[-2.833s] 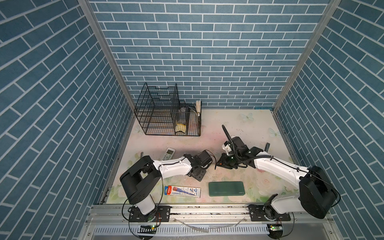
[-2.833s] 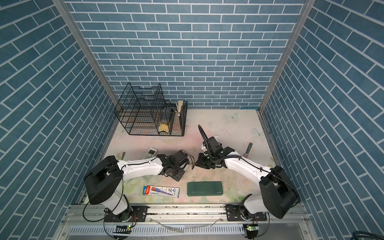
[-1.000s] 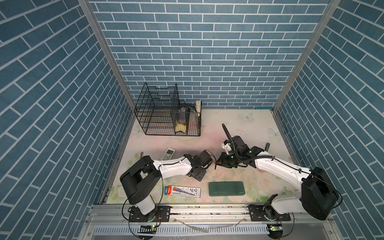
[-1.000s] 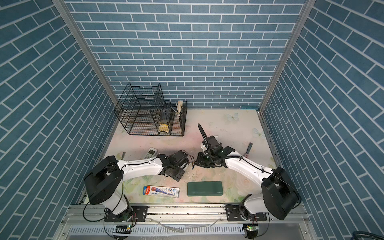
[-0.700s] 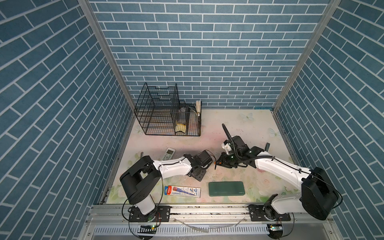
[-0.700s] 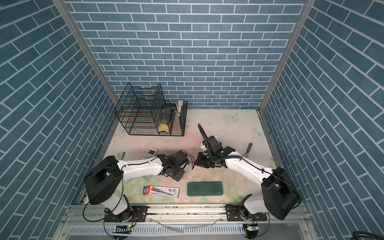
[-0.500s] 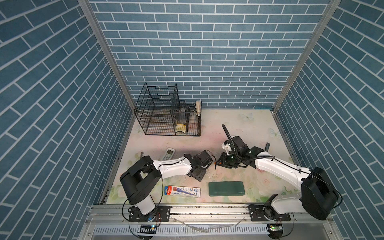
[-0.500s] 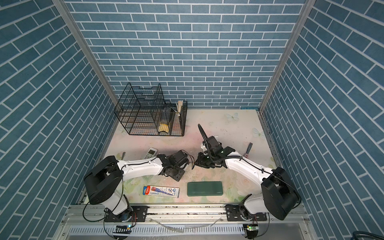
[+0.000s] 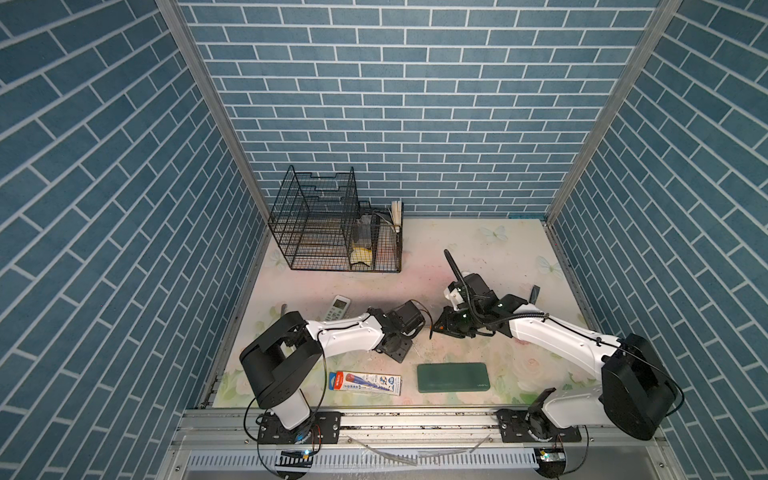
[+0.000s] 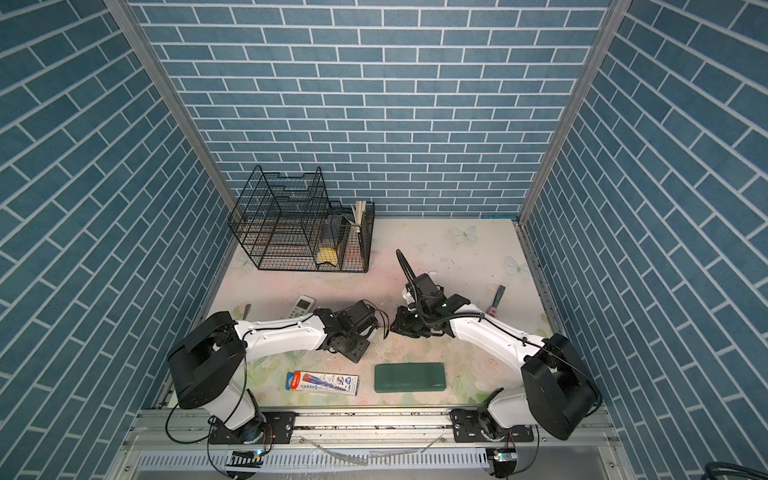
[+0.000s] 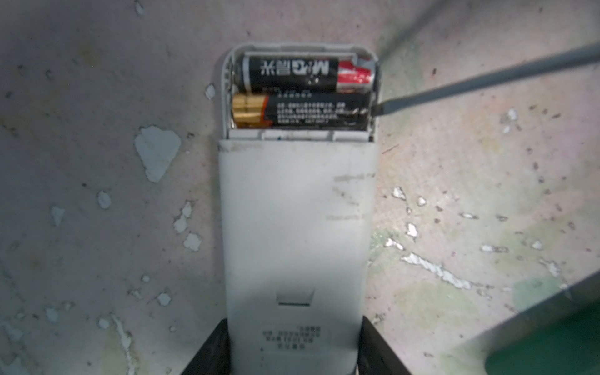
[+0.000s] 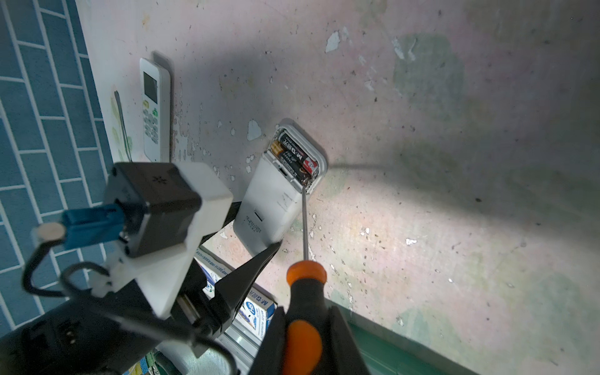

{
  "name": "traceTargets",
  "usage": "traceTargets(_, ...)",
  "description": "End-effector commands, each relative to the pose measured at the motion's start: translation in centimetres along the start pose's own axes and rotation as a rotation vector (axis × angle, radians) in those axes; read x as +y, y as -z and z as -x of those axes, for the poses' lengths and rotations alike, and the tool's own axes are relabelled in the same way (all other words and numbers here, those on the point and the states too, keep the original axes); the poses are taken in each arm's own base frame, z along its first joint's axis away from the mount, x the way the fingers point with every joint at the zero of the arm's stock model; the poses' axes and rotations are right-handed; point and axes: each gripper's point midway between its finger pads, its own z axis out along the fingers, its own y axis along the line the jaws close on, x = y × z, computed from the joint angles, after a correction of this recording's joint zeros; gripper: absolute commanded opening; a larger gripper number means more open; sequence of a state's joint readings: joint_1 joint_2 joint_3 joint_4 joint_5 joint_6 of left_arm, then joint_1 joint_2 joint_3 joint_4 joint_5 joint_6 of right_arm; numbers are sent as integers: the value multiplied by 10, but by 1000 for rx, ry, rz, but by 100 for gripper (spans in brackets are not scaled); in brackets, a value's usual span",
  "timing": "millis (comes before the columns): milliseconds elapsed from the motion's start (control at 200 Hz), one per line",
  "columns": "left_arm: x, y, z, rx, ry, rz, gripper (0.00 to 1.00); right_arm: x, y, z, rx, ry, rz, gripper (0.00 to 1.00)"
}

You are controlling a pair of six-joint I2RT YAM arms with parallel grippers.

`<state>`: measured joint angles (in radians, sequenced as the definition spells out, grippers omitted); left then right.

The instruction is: Unload the batteries from the remote control

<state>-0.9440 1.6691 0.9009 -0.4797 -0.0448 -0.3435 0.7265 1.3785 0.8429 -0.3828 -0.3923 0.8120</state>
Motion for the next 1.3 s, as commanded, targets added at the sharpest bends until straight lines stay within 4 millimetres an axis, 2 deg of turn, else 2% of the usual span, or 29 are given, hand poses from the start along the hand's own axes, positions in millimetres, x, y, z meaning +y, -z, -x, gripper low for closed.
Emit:
traceTargets(0, -15, -34, -32, 102, -25, -57, 22, -4, -7, -2, 10, 1, -9, 0)
traceTargets(845, -14, -35, -34, 104, -23, -59, 21, -4, -9, 3, 2, 6, -16, 0)
traceTargets(1290, -14, -35, -38, 107, -18, -63, 20, 6, -14, 22, -39, 21, 1, 0)
